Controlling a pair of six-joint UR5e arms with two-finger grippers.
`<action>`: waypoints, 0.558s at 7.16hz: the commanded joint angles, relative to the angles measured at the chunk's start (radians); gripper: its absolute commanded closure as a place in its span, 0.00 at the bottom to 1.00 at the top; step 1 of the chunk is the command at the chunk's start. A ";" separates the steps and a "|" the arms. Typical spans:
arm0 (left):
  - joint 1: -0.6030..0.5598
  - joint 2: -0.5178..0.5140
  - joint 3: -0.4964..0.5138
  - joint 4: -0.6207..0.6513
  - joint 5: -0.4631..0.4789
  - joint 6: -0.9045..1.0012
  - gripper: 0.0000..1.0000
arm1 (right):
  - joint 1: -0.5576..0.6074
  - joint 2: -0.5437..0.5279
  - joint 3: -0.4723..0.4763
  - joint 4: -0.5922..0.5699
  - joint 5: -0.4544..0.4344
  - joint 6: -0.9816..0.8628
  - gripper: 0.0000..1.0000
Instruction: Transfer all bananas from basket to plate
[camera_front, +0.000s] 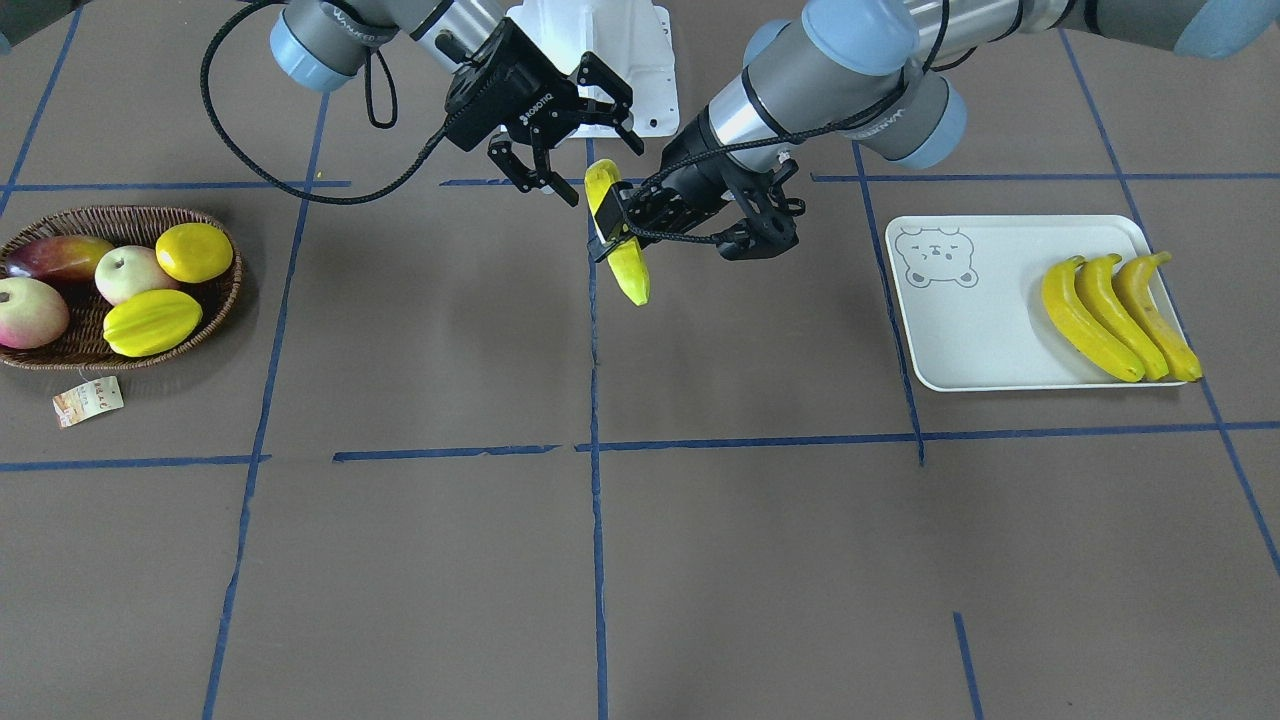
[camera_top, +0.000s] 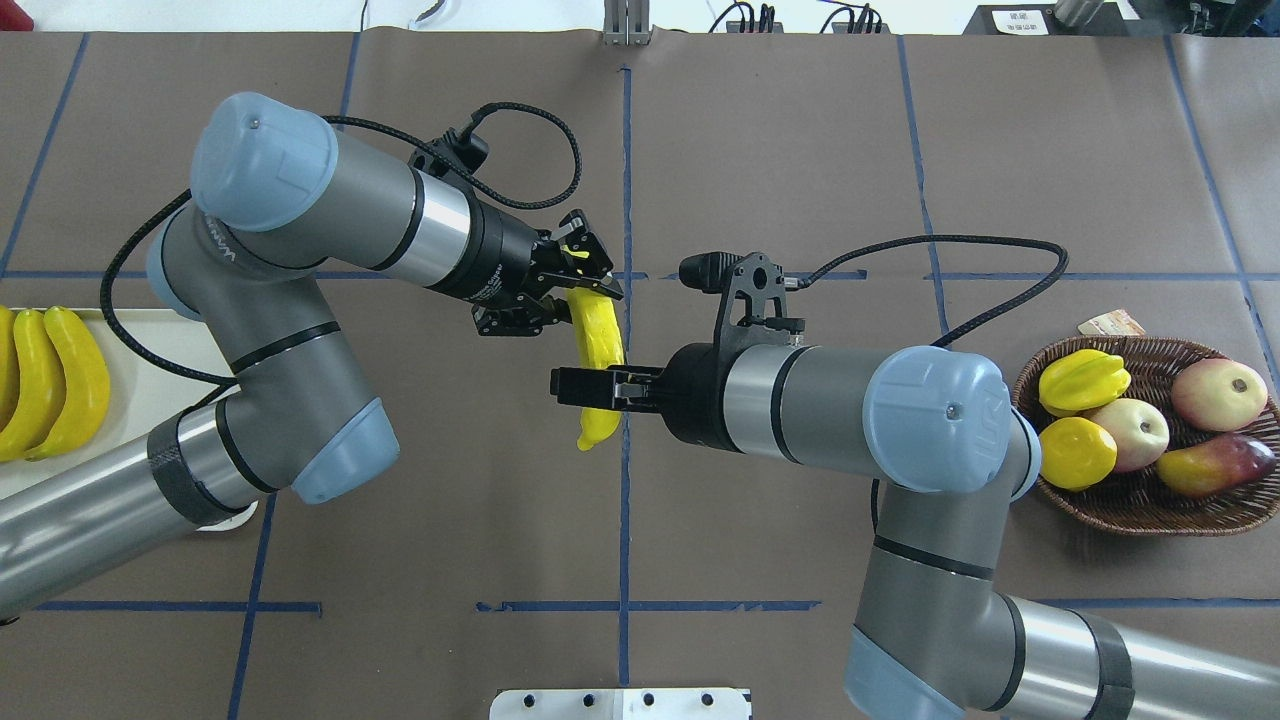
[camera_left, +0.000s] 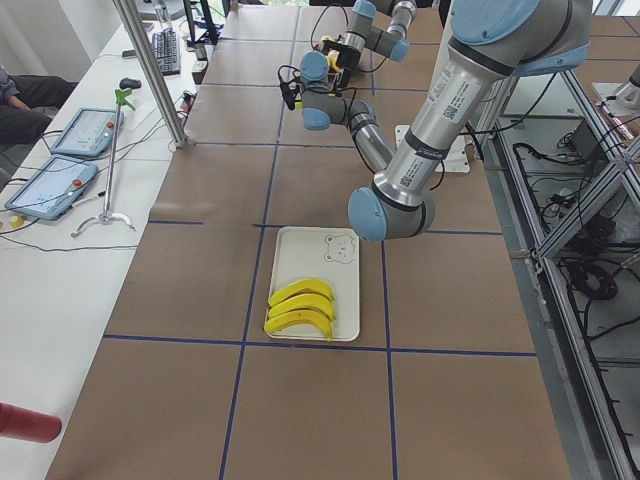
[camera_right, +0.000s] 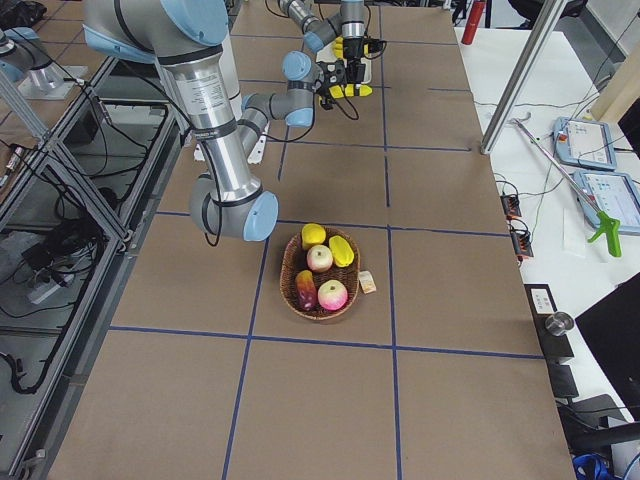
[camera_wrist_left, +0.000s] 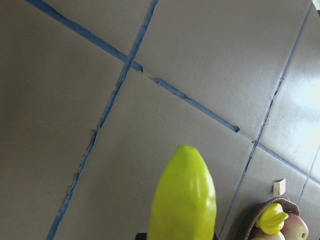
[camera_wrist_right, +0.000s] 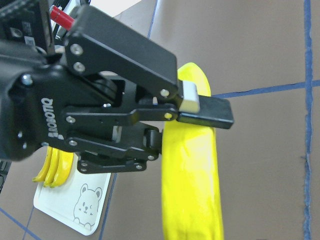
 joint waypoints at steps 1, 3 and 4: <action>-0.043 0.065 -0.003 0.010 0.002 -0.001 1.00 | 0.003 -0.006 0.002 -0.044 0.004 -0.002 0.01; -0.153 0.110 -0.019 0.162 0.003 0.002 1.00 | 0.005 -0.003 0.025 -0.133 0.026 -0.005 0.00; -0.187 0.122 -0.023 0.206 0.005 0.050 1.00 | 0.023 -0.006 0.077 -0.240 0.073 -0.012 0.00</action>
